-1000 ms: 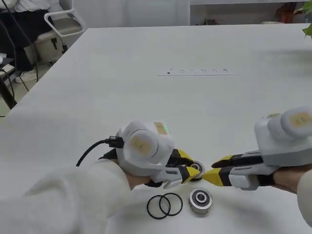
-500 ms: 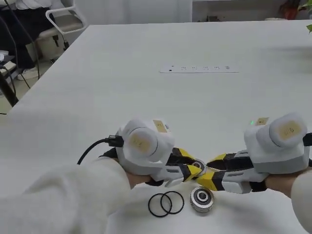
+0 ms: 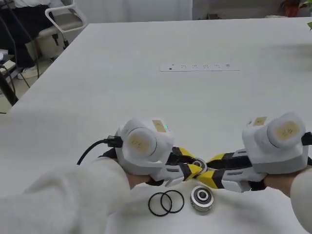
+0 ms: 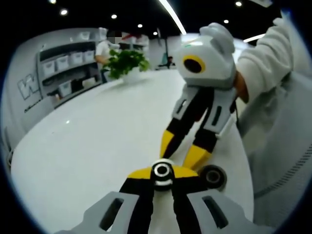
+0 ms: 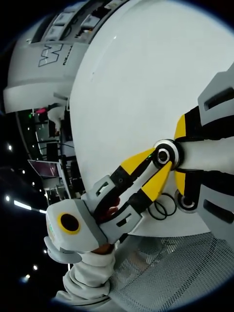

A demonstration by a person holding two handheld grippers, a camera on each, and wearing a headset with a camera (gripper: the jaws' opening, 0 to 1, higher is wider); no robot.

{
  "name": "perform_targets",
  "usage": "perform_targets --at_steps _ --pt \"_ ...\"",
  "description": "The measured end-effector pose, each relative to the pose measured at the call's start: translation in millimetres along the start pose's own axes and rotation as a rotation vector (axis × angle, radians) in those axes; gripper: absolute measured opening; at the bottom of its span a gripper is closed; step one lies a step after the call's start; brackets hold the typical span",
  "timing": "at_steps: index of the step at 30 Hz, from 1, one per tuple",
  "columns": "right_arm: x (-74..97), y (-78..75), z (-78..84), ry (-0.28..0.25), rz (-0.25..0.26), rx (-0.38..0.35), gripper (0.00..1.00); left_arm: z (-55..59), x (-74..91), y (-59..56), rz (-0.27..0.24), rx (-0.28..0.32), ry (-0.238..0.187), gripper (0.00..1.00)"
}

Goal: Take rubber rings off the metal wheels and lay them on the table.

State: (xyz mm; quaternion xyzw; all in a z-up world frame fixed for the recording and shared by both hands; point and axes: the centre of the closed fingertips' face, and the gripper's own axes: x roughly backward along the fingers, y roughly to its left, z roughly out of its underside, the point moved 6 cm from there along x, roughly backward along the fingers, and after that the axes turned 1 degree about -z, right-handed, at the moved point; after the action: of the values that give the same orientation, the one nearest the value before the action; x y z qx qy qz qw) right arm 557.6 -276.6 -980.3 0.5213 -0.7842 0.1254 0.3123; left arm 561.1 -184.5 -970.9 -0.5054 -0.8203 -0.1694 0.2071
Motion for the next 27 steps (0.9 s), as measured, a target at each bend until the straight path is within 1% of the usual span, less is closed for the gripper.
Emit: perform_targets --at_steps 5,8,9,12,14,15,18,21,22,23,27 --pt "1.1 0.3 0.9 0.003 -0.006 -0.017 0.17 0.0 -0.1 0.3 0.000 -0.001 0.000 0.14" --pt "0.8 -0.4 0.9 0.003 0.003 -0.023 0.19 -0.1 -0.2 0.2 -0.001 0.000 0.001 0.14" --pt "1.4 -0.4 0.8 -0.001 0.006 -0.023 0.21 -0.1 -0.3 0.2 -0.001 0.000 0.001 0.14" --pt "0.9 0.6 -1.8 -0.024 -0.004 -0.044 0.23 0.0 -0.2 0.3 -0.001 0.000 0.001 0.14" --pt "-0.7 1.3 -1.8 -0.021 0.001 -0.031 0.23 0.0 -0.2 0.3 0.000 0.001 0.000 0.14" --pt "-1.3 1.8 -0.5 -0.012 0.003 -0.017 0.22 -0.1 -0.2 0.2 0.000 0.000 0.000 0.14" --pt "-1.3 2.6 -0.4 -0.008 -0.001 0.003 0.20 -0.2 -0.2 0.1 0.000 -0.001 0.001 0.14" --pt "-0.3 2.0 0.1 -0.002 -0.005 0.007 0.19 -0.3 -0.1 0.2 -0.001 0.000 0.001 0.14" --pt "0.4 0.8 1.2 0.013 -0.005 0.033 0.18 -0.3 -0.1 0.1 -0.001 0.000 0.001 0.14" --pt "0.6 1.4 0.7 0.007 -0.006 0.034 0.17 -0.4 -0.1 0.1 -0.003 -0.003 0.002 0.14" --pt "1.7 0.7 1.2 0.016 -0.009 0.032 0.14 -0.6 -0.3 0.3 -0.006 -0.003 0.003 0.14"
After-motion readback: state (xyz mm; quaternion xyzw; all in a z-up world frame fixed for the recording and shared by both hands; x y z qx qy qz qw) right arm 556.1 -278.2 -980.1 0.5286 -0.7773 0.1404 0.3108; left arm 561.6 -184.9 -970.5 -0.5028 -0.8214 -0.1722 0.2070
